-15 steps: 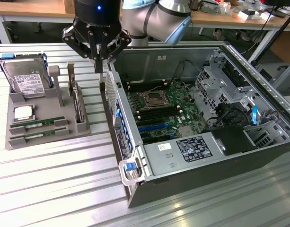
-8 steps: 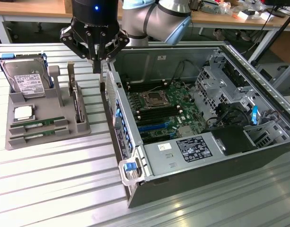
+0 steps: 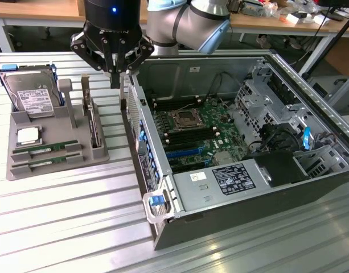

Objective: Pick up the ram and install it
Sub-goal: 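Reach for the ram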

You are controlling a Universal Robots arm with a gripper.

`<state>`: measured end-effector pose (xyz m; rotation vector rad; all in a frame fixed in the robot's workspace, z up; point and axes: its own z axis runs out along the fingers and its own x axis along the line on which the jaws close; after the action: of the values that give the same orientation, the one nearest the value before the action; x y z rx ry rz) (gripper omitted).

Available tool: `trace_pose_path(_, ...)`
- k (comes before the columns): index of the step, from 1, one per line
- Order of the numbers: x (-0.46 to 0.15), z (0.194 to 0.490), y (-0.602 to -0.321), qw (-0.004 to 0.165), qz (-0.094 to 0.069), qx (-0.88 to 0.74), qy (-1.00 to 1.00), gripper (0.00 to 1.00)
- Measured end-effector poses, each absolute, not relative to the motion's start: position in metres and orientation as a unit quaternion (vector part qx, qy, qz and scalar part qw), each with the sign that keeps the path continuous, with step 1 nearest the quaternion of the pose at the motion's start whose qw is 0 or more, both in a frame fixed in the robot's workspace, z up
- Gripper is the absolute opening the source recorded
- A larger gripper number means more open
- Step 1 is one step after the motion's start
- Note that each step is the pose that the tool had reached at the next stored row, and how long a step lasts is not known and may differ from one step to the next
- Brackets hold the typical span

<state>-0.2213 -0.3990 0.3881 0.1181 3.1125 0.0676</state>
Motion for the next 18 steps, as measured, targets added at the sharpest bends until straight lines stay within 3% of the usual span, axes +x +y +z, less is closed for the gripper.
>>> trace_pose_path(18, -0.2319, 0.3871, -0.3989, 0.013, 0.022, 0.038, 0.999, 0.11)
